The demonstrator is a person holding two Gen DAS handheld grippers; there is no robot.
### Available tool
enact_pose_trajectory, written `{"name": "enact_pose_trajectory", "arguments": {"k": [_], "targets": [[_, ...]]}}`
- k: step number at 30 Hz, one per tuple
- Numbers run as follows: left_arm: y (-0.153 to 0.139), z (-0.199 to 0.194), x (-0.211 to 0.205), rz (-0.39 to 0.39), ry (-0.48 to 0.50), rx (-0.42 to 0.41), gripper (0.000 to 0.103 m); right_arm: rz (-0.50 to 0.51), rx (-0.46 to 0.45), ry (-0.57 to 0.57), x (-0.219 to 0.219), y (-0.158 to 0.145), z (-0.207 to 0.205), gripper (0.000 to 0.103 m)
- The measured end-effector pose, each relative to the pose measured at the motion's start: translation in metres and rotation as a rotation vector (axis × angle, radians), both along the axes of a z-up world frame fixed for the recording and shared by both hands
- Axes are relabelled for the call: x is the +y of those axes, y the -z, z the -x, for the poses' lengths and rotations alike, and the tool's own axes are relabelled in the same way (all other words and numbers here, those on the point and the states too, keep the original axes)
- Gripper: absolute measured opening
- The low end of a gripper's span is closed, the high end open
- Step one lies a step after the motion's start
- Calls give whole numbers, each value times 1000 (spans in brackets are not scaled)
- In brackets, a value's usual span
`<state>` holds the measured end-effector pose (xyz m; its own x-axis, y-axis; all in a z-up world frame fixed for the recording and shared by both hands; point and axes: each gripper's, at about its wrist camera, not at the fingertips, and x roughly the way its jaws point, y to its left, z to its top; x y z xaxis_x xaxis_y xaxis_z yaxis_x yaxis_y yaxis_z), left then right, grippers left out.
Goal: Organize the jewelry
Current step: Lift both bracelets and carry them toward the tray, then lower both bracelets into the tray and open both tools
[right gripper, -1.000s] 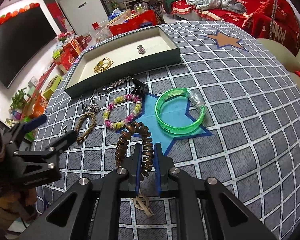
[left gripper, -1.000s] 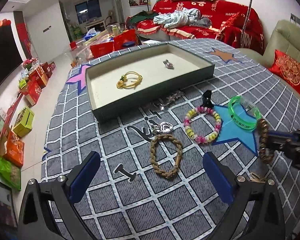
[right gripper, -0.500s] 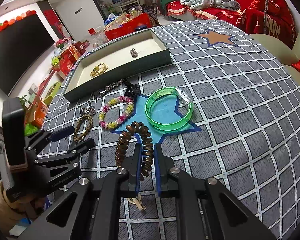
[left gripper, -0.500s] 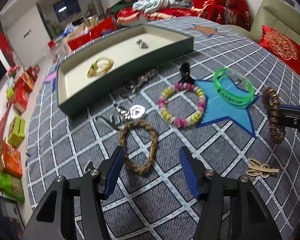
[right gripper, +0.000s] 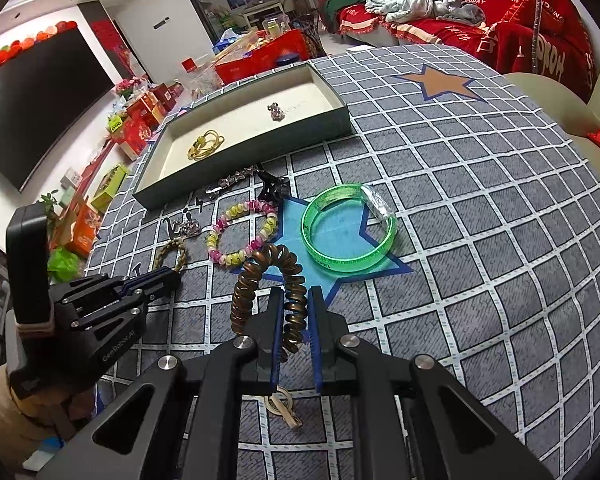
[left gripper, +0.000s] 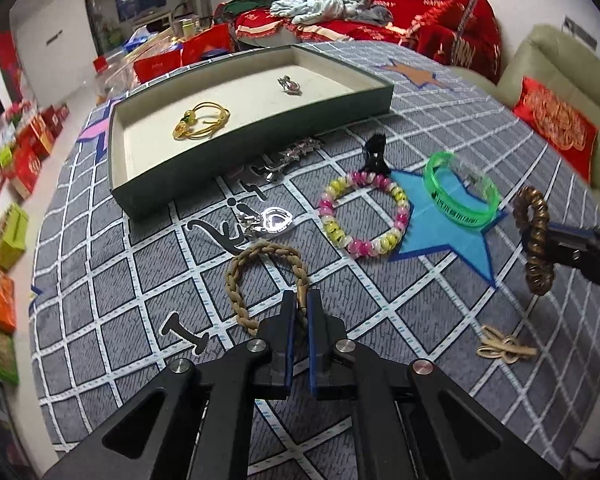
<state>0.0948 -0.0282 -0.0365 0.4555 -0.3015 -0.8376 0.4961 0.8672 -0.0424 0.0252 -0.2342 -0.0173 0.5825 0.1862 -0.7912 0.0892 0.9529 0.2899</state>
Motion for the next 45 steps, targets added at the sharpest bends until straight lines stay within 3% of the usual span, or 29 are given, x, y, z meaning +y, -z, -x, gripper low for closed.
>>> {"name": "enact_pose_trajectory", "arguments": {"k": [14, 20, 27, 34, 45], "targets": [[-55, -28, 16, 157, -35, -53, 22, 22, -35, -48, 1, -31, -46, 13], [-66, -64, 18, 166, -73, -83, 22, 52, -61, -93, 6, -50, -97, 13], [-72, -129, 21, 153, -126, -104, 22, 91, -46, -151, 20, -53, -171, 13], [-61, -195, 23, 128, -228, -87, 22, 59, 12, -165, 29, -33, -250, 13], [-16, -259, 16, 53, -334, -34, 22, 140, 81, -126, 29, 10, -328, 13]]}}
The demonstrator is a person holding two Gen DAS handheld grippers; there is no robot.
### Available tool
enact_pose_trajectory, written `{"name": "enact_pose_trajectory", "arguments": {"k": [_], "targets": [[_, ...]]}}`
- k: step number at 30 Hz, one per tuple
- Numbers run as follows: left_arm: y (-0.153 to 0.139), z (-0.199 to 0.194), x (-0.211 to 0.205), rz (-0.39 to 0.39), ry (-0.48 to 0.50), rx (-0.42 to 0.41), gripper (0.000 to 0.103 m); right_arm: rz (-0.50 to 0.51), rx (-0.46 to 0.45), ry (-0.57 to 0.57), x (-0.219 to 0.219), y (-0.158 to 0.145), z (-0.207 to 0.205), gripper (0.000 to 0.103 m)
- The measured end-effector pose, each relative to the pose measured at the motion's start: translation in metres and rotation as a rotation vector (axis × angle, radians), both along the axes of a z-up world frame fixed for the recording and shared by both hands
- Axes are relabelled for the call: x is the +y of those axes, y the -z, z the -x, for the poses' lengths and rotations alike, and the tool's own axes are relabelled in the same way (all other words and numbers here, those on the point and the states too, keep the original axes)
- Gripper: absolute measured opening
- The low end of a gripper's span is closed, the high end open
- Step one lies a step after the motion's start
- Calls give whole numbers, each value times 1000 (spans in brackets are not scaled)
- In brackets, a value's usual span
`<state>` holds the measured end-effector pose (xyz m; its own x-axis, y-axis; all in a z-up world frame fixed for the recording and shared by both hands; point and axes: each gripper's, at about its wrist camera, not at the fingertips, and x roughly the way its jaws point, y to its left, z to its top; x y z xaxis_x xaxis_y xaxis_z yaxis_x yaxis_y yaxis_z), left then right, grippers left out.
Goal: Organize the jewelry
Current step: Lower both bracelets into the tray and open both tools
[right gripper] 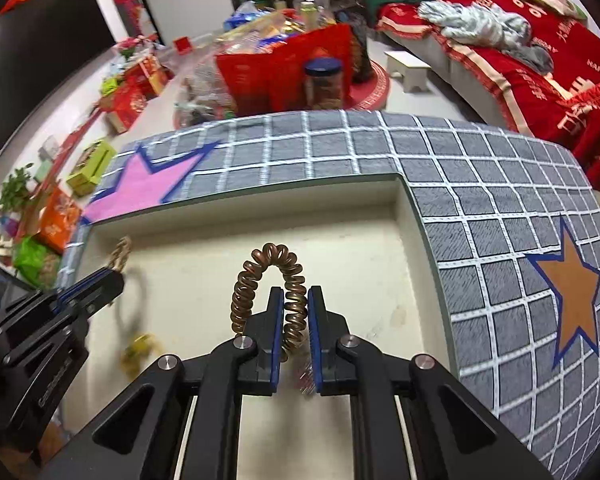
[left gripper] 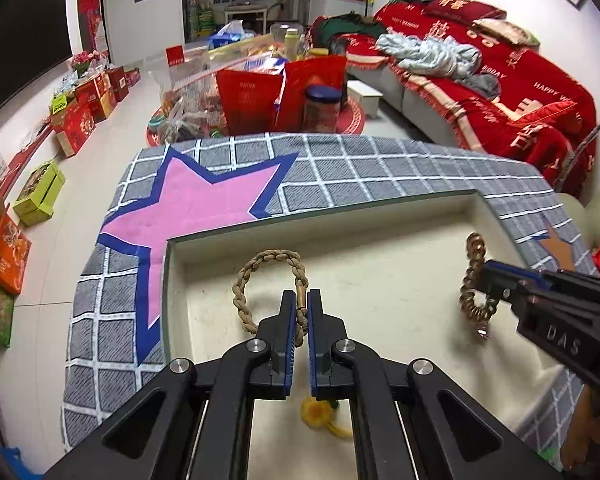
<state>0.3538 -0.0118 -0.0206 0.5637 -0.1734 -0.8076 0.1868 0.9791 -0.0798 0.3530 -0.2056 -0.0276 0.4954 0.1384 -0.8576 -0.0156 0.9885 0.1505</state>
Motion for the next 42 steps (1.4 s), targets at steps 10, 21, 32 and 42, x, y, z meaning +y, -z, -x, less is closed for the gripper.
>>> {"name": "enact_pose_trajectory", "arguments": {"k": [10, 21, 32, 42], "targets": [[20, -8, -8, -61, -33, 46, 22, 58, 21, -3, 1, 16, -11, 13], [19, -7, -21, -128, 6, 49, 22, 12, -29, 17, -3, -9, 2, 71], [14, -5, -17, -123, -3, 11, 22, -88, -117, 56, -14, -44, 42, 71], [-12, 8, -11, -109, -67, -129, 103, -138, -155, 78, -26, -61, 72, 71]]}}
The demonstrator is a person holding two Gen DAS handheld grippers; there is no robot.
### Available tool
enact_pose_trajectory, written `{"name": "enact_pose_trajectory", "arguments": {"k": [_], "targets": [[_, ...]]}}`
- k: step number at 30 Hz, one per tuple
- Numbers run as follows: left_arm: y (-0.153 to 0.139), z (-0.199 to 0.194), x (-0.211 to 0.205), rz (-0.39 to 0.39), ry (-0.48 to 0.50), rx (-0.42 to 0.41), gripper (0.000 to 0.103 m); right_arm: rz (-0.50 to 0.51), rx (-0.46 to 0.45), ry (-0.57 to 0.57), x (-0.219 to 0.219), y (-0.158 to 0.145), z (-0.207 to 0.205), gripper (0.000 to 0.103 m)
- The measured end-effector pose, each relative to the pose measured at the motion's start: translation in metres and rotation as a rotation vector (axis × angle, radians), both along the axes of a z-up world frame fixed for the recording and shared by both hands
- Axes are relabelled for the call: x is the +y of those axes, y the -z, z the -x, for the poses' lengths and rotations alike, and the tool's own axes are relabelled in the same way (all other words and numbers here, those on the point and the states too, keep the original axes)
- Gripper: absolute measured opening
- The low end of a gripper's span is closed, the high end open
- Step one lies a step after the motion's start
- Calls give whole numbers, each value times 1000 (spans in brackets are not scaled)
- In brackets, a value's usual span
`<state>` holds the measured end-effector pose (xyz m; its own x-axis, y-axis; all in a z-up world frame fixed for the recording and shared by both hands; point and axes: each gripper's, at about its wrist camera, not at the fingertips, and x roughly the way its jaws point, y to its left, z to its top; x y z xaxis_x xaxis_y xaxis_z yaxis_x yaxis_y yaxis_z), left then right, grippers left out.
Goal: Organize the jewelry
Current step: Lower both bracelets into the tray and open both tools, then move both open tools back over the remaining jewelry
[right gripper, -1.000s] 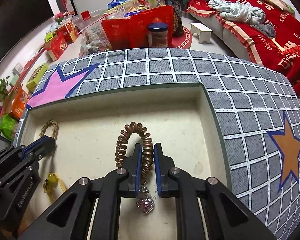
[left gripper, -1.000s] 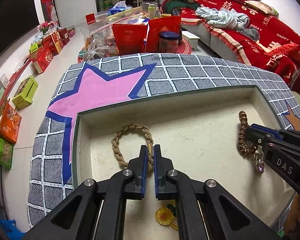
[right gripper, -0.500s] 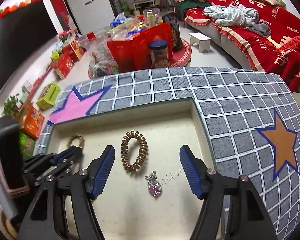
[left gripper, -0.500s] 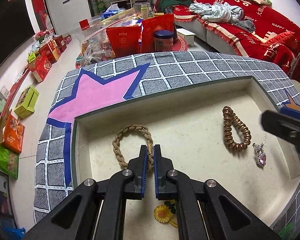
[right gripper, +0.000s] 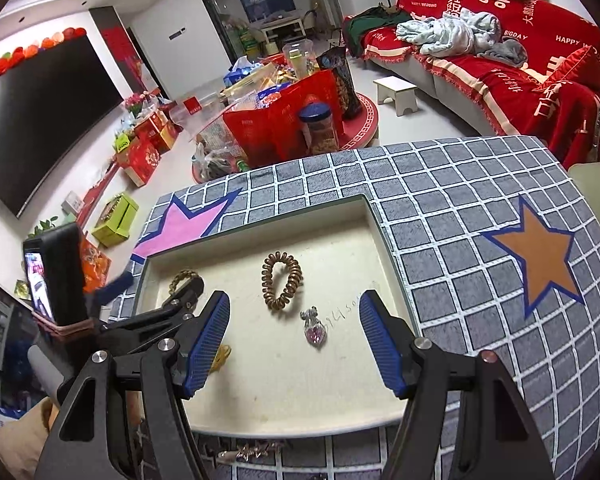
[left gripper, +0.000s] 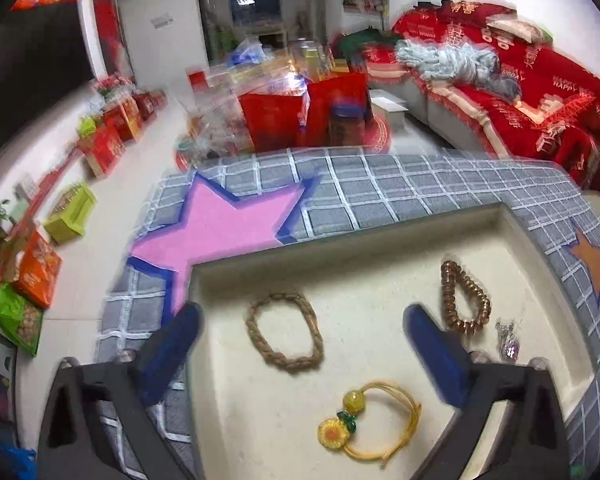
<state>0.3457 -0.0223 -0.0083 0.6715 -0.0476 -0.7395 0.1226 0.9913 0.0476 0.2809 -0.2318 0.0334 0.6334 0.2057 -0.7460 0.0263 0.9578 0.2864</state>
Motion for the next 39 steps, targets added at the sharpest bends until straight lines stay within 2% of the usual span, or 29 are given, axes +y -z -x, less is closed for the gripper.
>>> {"name": "enact_pose_trajectory", "arguments": {"k": [5, 8, 14, 16, 20, 24, 30, 39], "targets": [[-10, 7, -5, 21, 33, -3, 103, 1, -17, 16, -3, -8, 11, 72], [-14, 19, -3, 34, 42, -11, 103, -3, -18, 16, -4, -9, 20, 80], [-21, 54, 6, 96, 99, 19, 103, -17, -25, 9, -8, -12, 51, 82], [-25, 71, 10, 99, 97, 9, 103, -29, -22, 7, -11, -11, 64, 82], [-27, 100, 20, 154, 89, 36, 103, -56, -15, 19, -20, -6, 92, 85], [-31, 130, 29, 138, 46, 13, 103, -74, -11, 35, -27, -3, 117, 86], [-26, 163, 35, 142, 62, 38, 103, -80, 14, 43, -32, 10, 151, 86], [-4, 204, 35, 175, 61, 144, 103, -29, 47, 53, -34, 30, 196, 86]]}}
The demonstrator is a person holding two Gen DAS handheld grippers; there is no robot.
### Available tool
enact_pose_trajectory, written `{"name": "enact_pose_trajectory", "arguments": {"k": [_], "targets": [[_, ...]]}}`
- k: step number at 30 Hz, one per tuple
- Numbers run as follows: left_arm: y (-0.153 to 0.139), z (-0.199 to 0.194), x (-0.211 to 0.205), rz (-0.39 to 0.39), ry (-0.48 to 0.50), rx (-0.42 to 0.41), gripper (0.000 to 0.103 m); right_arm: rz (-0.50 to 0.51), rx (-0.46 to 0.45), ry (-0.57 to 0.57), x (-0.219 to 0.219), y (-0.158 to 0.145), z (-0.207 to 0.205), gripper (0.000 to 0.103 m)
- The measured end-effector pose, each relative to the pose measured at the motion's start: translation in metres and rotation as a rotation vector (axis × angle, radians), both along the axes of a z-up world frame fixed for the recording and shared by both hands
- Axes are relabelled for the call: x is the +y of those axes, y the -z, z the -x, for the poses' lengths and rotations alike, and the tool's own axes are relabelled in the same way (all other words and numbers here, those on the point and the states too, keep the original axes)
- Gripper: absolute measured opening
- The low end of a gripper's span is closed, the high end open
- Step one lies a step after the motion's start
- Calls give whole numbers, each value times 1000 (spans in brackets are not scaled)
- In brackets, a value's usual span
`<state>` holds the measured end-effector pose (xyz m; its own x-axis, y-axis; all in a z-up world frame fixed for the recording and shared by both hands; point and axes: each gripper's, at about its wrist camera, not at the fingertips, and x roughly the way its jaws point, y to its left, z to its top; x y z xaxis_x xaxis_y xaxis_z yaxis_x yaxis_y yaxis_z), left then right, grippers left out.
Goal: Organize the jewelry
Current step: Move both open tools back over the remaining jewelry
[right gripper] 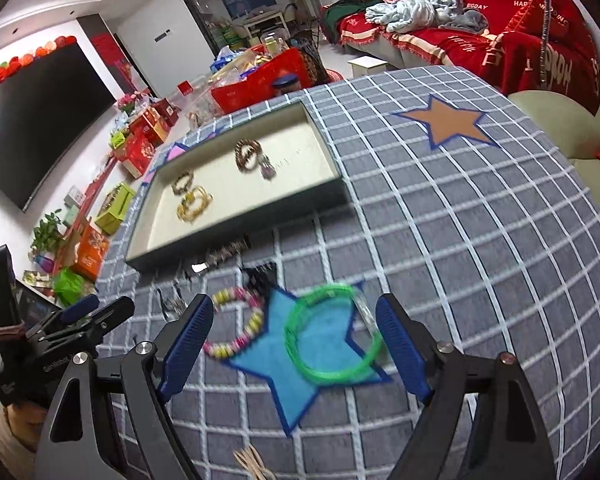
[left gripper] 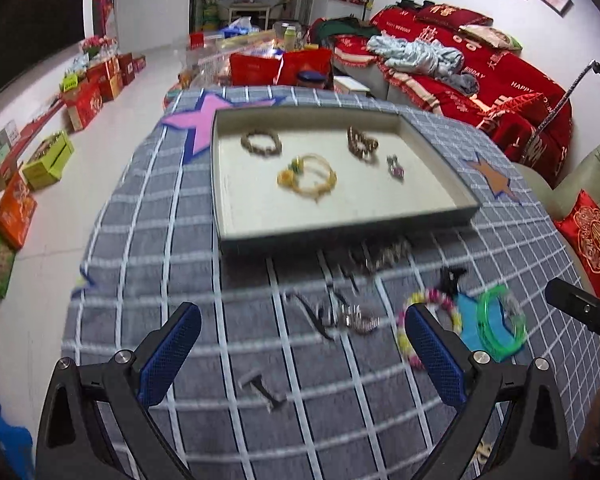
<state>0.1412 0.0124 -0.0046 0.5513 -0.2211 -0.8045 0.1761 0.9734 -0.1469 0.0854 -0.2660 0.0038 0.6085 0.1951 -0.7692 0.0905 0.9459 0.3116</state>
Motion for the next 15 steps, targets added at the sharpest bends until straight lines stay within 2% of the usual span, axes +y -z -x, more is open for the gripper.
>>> {"name": "enact_pose_trajectory", "arguments": {"k": [7, 12, 15], "targets": [[19, 21, -4, -80, -19, 10, 103, 66, 50, 13, -6, 22, 29, 86], [27, 26, -11, -131, 2, 18, 103, 72, 84, 40, -15, 35, 33, 86], [28, 22, -9, -135, -24, 21, 103, 67, 83, 54, -19, 37, 33, 86]]}}
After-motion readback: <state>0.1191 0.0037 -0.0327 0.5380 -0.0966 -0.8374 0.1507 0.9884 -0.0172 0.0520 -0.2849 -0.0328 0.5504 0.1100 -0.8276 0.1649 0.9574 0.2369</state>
